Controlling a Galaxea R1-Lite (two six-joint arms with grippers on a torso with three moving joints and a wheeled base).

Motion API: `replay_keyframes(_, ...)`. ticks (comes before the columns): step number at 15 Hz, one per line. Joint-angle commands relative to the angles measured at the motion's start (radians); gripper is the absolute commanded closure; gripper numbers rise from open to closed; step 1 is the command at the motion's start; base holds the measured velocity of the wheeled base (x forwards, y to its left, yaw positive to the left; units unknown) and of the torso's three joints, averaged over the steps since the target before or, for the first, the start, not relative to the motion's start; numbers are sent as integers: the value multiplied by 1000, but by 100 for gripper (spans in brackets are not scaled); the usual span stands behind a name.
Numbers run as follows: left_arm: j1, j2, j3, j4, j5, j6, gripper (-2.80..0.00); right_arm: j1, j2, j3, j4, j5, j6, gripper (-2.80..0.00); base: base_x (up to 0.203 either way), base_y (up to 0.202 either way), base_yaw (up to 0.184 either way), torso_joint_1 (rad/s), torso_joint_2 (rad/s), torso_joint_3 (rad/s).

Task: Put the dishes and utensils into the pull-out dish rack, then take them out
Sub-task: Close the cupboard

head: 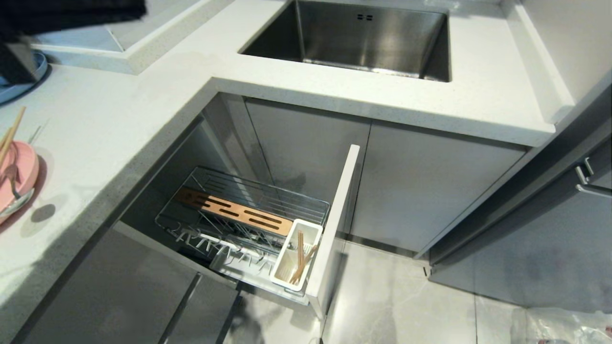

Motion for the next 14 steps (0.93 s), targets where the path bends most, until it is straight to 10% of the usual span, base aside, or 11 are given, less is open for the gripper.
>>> replay_keyframes(1, -42, 129, 3, 20, -30, -2, 0, 0, 1, 2, 0, 0, 1, 0, 0, 0, 0, 0, 0, 0)
replay_keyframes(5, -182, 346, -17, 59, -12, 2, 0, 0, 1, 2, 0, 0, 0, 0, 0, 0, 0, 0, 0, 0)
replay_keyframes(14, -386, 609, -126, 245, 303, 40, 0, 1, 1, 2, 0, 0, 0, 0, 0, 0, 0, 0, 0, 0)
